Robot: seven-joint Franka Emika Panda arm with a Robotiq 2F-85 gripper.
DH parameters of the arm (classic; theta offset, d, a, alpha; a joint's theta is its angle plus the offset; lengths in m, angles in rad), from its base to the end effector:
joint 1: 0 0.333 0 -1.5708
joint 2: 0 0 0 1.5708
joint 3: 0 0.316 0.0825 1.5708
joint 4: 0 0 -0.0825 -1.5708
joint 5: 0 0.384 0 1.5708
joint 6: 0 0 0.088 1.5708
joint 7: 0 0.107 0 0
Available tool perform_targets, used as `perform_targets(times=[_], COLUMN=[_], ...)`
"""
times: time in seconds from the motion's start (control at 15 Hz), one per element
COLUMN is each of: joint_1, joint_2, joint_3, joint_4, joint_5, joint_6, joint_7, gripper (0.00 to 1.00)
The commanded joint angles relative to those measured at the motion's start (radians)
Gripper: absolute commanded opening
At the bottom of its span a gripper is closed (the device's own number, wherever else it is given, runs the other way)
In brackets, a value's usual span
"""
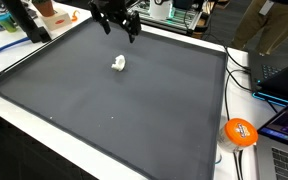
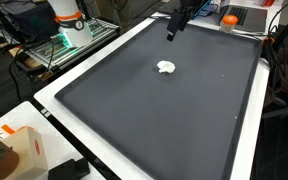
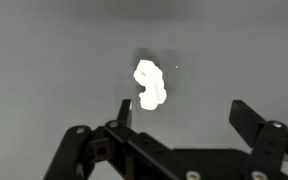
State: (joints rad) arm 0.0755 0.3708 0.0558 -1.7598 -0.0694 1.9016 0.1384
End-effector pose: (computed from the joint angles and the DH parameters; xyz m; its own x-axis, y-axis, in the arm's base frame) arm 0.6177 0.0740 0.3398 0.9756 0.0133 -0.2192 0.0292 -0.9972 0.0695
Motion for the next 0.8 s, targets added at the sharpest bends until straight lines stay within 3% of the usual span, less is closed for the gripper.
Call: perform_targets(times=[0.0, 0.07, 0.27, 0.73], joint_1=[-0.023, -0.006, -0.018, -0.033], joint_2=[0.152, 0.071, 0.142, 0.183], joint_3=[-0.028, -0.022, -0.037, -0.045], joint_4=[0.174, 0.083, 0.148, 0.225], joint_5=[0.094, 0.056, 0.073, 0.091], joint_6=[-0.072, -0.03, -0.034, -0.114], joint_7=[0.058, 0.017, 0.035, 0.03], gripper=[1.0, 1.0, 1.0, 1.0])
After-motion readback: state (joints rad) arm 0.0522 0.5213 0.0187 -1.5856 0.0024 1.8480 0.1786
